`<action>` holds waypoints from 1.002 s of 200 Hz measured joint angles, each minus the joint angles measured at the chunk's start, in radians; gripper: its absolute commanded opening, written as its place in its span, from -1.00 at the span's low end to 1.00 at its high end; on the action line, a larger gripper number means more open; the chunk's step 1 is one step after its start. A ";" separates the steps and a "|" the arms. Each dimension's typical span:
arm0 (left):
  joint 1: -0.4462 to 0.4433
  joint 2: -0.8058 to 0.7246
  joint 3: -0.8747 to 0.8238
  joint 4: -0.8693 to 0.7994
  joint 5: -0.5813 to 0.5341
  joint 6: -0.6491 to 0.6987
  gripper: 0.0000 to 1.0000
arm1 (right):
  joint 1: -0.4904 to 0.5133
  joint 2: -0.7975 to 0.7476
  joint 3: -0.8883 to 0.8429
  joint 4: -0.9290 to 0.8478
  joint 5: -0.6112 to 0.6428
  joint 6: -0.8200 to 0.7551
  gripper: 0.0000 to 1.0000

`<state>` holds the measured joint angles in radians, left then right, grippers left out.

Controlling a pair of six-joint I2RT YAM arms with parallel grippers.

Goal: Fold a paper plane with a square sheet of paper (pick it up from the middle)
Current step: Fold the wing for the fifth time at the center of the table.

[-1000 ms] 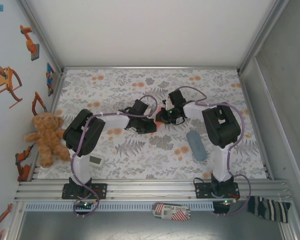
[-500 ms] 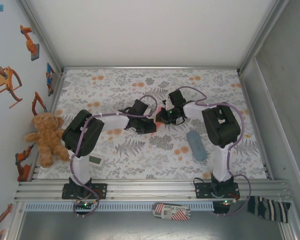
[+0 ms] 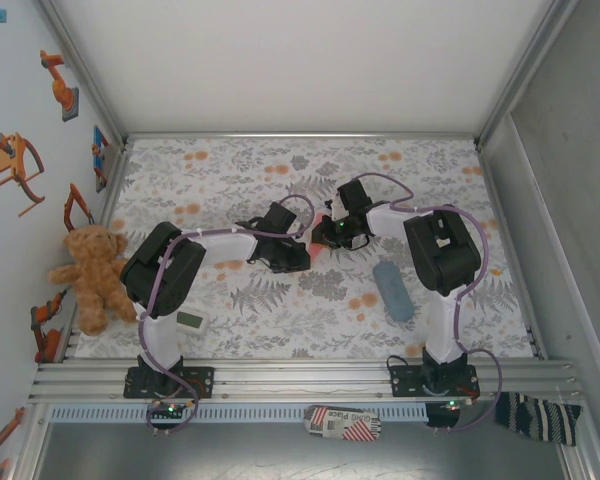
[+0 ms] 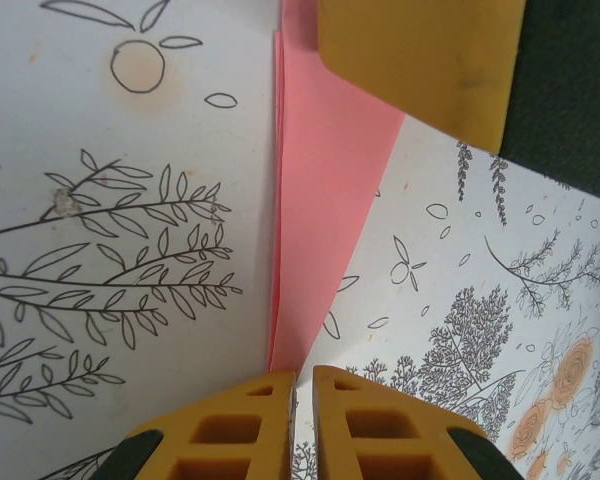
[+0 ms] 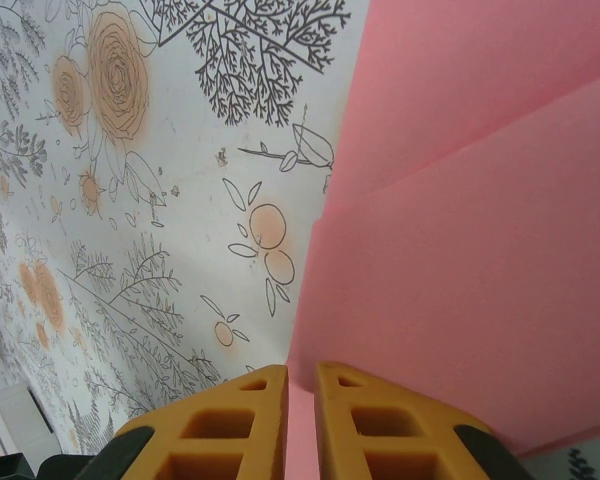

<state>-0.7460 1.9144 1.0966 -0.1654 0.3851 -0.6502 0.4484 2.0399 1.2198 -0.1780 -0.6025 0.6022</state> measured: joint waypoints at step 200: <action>0.003 0.053 0.039 0.098 -0.018 -0.045 -0.78 | -0.005 0.004 0.001 -0.005 0.000 0.003 -0.80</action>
<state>-0.7429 1.9678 1.1351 -0.0673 0.3676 -0.6956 0.4435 2.0438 1.2205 -0.1833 -0.6022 0.6056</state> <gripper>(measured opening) 0.113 0.102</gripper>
